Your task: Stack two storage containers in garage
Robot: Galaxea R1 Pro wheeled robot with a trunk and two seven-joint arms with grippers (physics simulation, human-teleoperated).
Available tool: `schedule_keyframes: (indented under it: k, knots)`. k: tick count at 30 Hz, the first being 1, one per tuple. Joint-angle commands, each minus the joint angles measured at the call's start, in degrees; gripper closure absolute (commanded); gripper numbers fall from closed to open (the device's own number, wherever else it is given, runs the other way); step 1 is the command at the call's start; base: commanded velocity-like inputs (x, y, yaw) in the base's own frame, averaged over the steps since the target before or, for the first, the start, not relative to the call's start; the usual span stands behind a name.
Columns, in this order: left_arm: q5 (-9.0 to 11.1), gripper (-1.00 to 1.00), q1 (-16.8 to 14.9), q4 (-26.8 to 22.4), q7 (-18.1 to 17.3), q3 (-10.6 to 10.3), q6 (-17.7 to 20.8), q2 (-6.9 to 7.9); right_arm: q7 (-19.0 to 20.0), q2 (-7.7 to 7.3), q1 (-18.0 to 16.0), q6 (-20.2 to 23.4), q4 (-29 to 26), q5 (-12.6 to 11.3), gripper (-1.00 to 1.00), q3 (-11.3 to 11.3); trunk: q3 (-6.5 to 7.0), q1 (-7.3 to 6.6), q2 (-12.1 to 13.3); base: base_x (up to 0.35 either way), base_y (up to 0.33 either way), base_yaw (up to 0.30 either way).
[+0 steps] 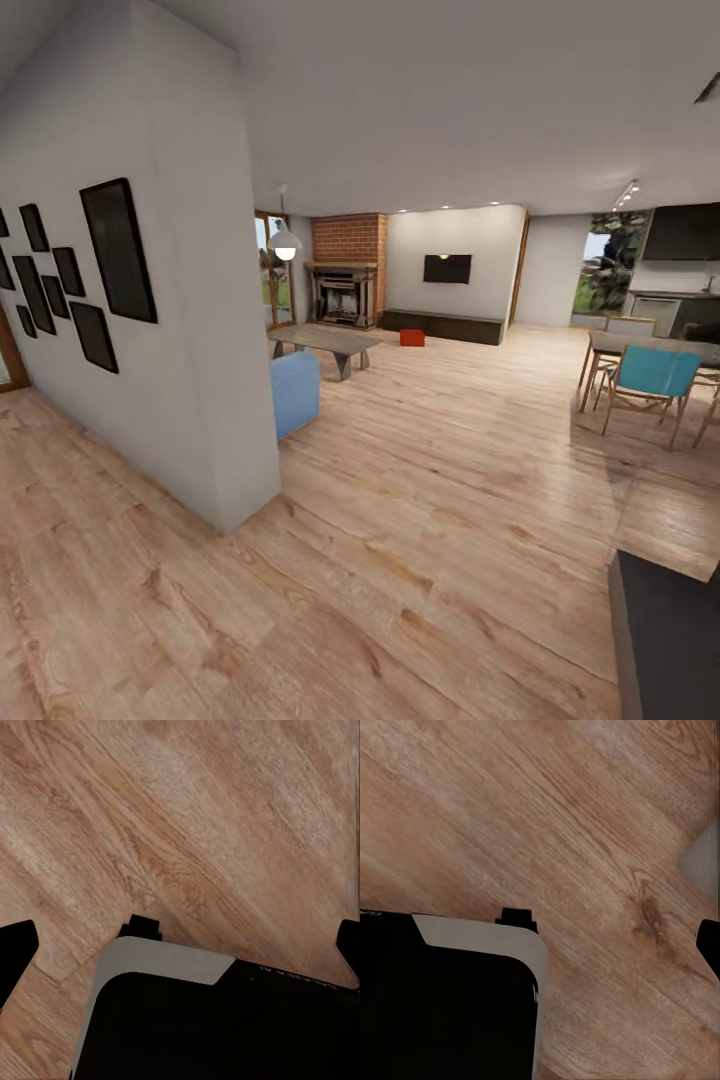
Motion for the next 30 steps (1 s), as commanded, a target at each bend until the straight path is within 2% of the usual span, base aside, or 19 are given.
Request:
schedule_keyframes:
  k: [1, 16, 27, 29, 30]
  knots:
    - [0.51, -1.0, -0.02, 0.01, -0.02, -0.49, -0.15, 0.02, -0.08, 0.02, -0.08, -0.25, 0.15, -0.35, -1.0, 0.47, -0.08, 0.04, -0.04, 0.322, 0.0, -0.299]
    - [0.51, -1.0, -0.02, 0.01, -0.02, -0.49, -0.15, 0.03, -0.13, 0.02, -0.08, -0.13, 0.16, -0.32, -1.0, 0.47, -0.08, 0.04, -0.04, 0.322, 0.0, -0.294]
    - [0.51, -1.0, -0.02, 0.01, -0.02, -0.49, -0.15, 0.02, -0.36, -0.11, -0.08, -0.28, 0.15, -0.3, -1.0, 0.47, -0.08, 0.04, -0.04, 0.322, 0.0, -0.024]
    - [0.51, -1.0, -0.02, 0.01, -0.02, -0.49, -0.15, 0.04, -0.39, -0.13, -0.08, -0.28, 0.15, 0.07, -1.0, 0.47, -0.08, 0.04, -0.04, 0.322, 0.0, -0.001]
    - [0.51, -1.0, -0.02, 0.01, -0.02, -0.49, -0.15, 0.05, -0.49, -0.11, -0.08, -0.29, 0.15, 1.01, -1.0, 0.47, -0.08, 0.04, -0.04, 0.322, 0.0, -0.001]
